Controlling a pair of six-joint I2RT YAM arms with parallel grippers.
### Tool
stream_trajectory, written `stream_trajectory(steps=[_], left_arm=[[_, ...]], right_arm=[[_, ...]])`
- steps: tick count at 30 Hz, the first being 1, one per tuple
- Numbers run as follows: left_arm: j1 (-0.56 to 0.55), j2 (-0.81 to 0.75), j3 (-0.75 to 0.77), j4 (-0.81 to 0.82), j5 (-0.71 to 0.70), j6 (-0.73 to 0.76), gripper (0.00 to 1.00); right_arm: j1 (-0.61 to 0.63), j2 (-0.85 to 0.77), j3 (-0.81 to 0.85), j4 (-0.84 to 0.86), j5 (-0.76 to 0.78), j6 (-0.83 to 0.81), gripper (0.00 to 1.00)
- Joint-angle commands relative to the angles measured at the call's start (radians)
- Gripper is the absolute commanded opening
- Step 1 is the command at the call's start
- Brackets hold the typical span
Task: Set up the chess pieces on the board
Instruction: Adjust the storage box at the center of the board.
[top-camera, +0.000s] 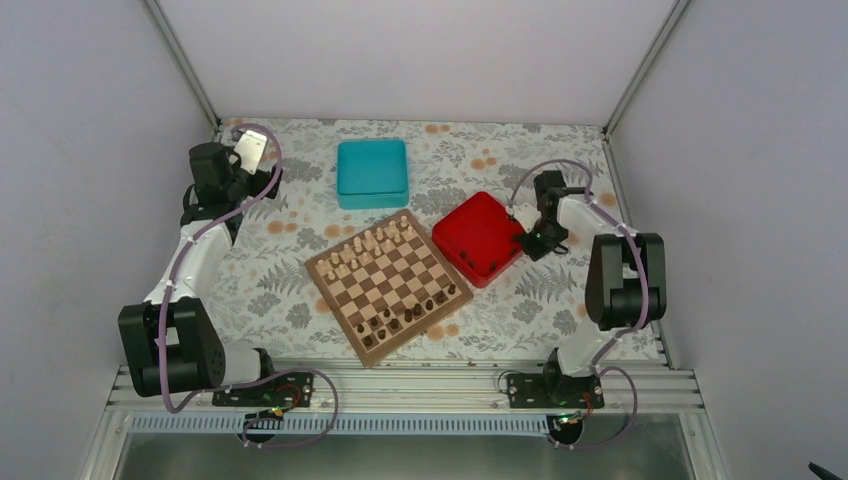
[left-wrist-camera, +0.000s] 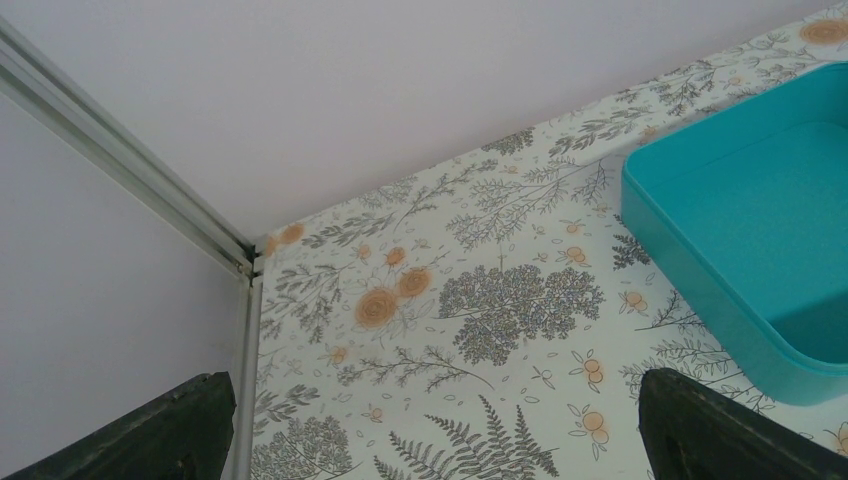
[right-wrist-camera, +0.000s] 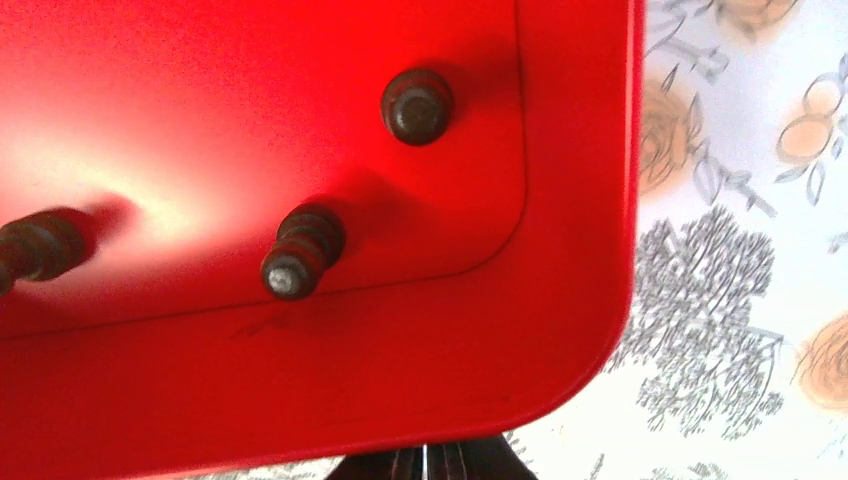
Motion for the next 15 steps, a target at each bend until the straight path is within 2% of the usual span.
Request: stream_trajectory(steps=[1,15], left_arm=[[0.005,-0.007,-0.008,0.015,0.016,-0.003,1.00],[0.008,-0.010,-0.013,0.019,0.011,-0.004,1.00]], right_arm=[[-0.009,0.062,0.084,0.047,-0.026,-0.003,0.04],[-0.007,0.285,0.359,0.062,-0.048,-0.018,0.04]])
